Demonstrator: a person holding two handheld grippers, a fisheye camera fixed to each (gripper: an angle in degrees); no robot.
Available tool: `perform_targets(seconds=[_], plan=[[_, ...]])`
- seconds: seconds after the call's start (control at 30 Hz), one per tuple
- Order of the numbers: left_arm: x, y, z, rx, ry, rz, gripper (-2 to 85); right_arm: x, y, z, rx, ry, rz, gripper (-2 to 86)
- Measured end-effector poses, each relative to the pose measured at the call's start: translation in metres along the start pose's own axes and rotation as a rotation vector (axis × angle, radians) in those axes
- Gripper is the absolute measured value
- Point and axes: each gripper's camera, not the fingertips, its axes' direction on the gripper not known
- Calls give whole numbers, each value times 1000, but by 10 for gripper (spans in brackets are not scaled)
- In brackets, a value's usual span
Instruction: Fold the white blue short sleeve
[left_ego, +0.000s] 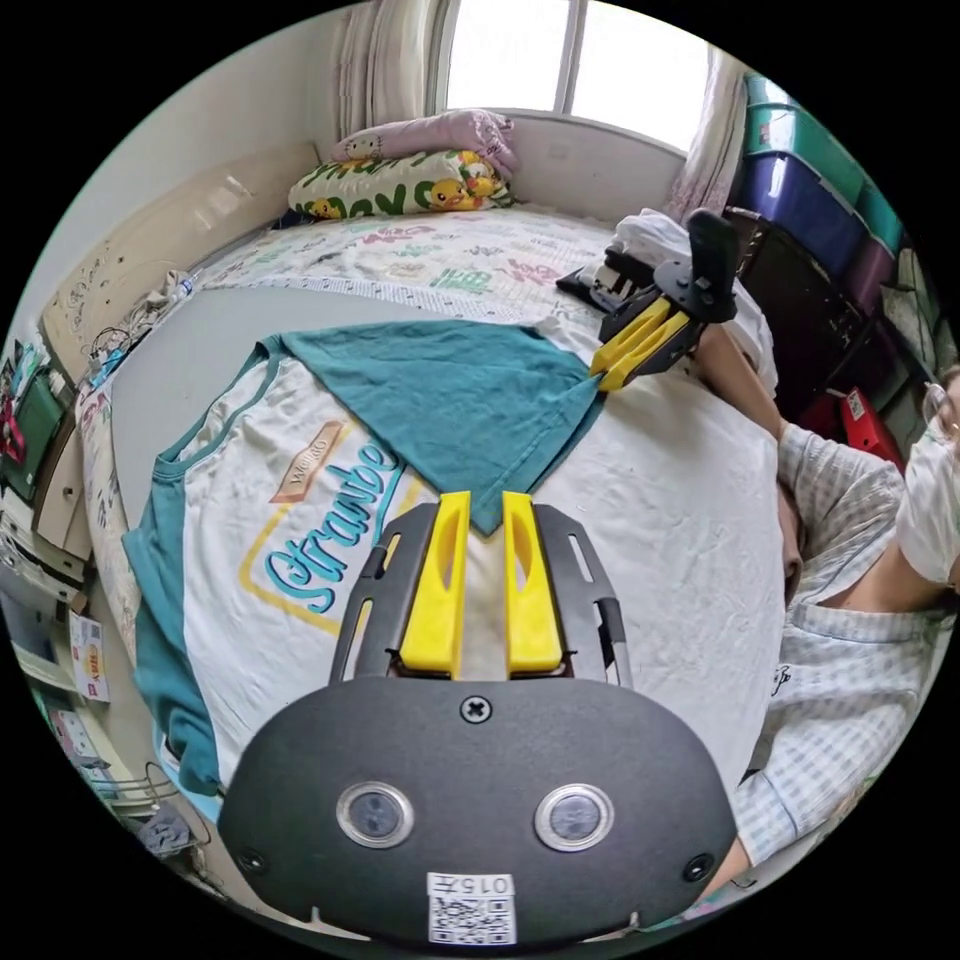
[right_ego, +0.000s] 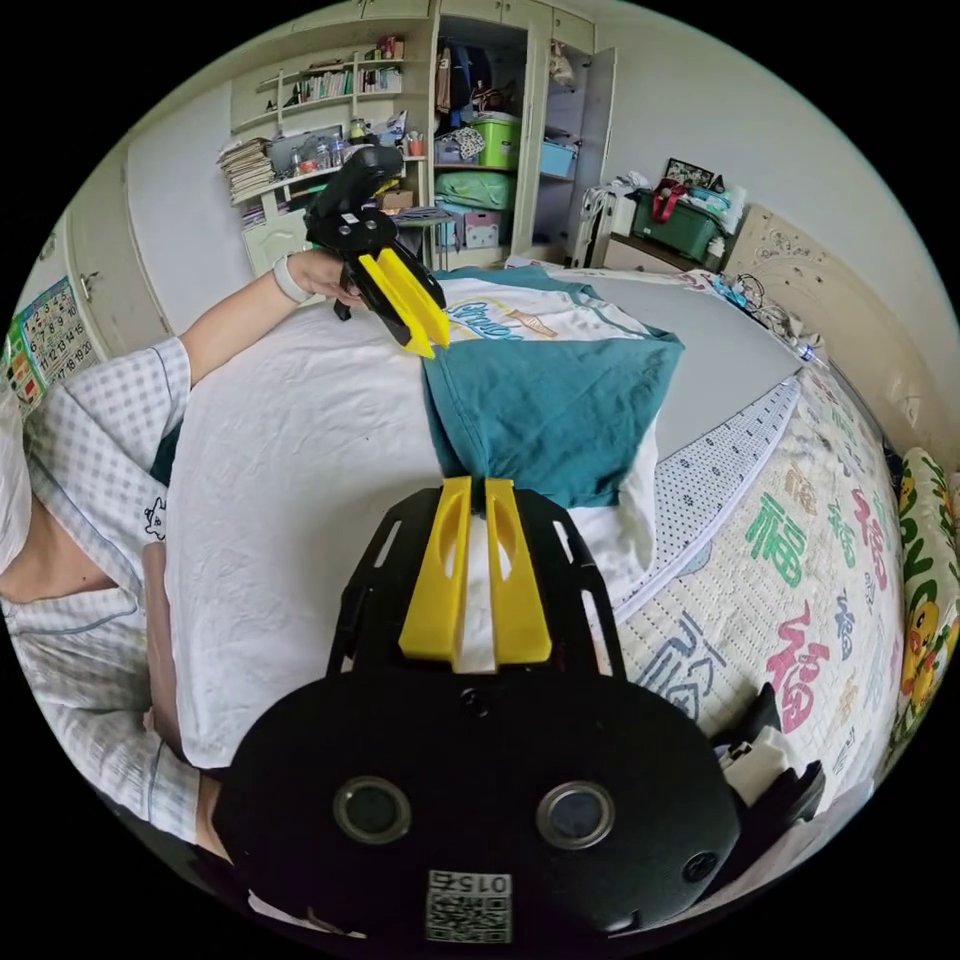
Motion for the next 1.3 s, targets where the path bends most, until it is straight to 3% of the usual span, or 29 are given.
perform_targets(seconds=[0.23, 0.37, 0.53, 0.77, 1.07, 1.3], plan=[[18, -2, -25, 14, -24, 34, 50, 17, -7, -2, 112, -111, 1, 88], [57, -16, -52, 137, -14, 130, 56, 43, -10, -9, 274, 105, 189, 91], [120, -59, -44, 172, -66, 248, 74, 64, -38, 28, 210, 208, 303, 108], [173, -113, 5, 45, -40, 323, 77, 92, -82, 62, 136, 203, 403, 64], [172, -114, 14, 34, 14, 266, 55, 111, -133, 88, 56, 197, 421, 43], [171, -106, 0, 108, -8, 224, 62, 125, -140, 75, 156, 134, 426, 78]])
